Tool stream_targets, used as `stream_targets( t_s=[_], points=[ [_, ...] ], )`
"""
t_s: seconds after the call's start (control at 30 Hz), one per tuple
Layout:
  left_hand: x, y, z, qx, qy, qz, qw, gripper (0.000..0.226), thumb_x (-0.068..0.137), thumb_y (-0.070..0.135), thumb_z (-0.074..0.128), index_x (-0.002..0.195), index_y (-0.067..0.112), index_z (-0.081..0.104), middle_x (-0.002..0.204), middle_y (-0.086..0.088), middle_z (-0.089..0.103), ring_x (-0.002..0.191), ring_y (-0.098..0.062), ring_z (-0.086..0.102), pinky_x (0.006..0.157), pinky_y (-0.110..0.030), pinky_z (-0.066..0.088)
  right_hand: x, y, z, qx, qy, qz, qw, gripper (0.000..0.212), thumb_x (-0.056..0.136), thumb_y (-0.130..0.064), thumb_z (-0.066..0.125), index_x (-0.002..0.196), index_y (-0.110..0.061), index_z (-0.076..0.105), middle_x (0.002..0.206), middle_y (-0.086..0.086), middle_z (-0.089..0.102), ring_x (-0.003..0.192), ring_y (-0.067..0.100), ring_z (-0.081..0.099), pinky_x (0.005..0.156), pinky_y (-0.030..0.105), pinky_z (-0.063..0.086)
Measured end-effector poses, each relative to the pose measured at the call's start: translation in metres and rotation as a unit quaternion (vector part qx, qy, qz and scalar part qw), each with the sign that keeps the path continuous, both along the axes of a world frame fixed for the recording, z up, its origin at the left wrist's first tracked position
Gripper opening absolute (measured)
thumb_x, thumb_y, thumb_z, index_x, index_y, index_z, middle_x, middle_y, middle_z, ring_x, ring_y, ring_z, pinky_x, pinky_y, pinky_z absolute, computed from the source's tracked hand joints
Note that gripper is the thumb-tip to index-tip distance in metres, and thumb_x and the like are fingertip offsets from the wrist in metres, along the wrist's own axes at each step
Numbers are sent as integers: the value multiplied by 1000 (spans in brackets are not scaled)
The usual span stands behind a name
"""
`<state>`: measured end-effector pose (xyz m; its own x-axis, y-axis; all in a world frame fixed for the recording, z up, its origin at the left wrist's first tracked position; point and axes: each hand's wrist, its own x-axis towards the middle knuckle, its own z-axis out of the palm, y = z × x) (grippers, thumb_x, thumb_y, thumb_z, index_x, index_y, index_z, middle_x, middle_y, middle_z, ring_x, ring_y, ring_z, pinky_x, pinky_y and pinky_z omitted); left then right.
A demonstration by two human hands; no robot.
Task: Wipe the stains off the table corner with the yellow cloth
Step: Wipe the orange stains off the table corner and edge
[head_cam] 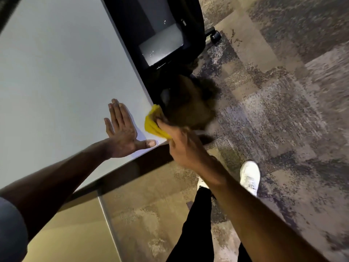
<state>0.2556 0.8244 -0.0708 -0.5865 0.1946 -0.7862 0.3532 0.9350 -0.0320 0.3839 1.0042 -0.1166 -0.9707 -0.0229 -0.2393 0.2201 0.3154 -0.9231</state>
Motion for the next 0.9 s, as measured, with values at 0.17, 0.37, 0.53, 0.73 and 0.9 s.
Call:
stream_targets(
  t_s=[0.17,0.37,0.53,0.73,0.9],
  points=[
    [-1,-4,-2,8,2,-12,1000,160,42,121,20,127,17,-67,140,-5,-75,144,-31,-61,127,-66,-23,22,4,-2,-20,1,7,1000,76,86,12,50,158,-12,44,161,7,49,147,24,50,121,37,43],
    [-2,-7,-5,17,4,2,1000,162,49,120,25,131,14,-66,147,-6,-72,143,-29,-62,127,-67,-22,-94,10,-1,48,10,34,998,70,94,8,51,159,-18,43,152,15,59,134,42,58,111,49,50],
    [-1,-9,-4,29,2,5,1000,168,54,118,29,143,6,-57,149,-9,-70,144,-31,-62,127,-71,-20,-122,5,-1,86,10,48,995,72,97,6,49,163,-21,35,157,13,54,133,44,57,112,50,50],
    [2,-12,-3,71,10,8,997,167,55,115,35,145,7,-57,152,-11,-67,145,-32,-61,123,-71,-26,-25,-5,4,49,13,-21,999,75,85,14,55,155,-14,49,150,10,61,127,33,66,108,36,53],
    [1,-13,-9,80,25,5,996,171,41,121,14,145,3,-53,158,-22,-59,149,-40,-55,122,-71,-27,6,-9,7,40,-17,-25,999,77,86,11,49,157,-19,45,155,-7,50,133,19,64,115,36,51]
  ],
)
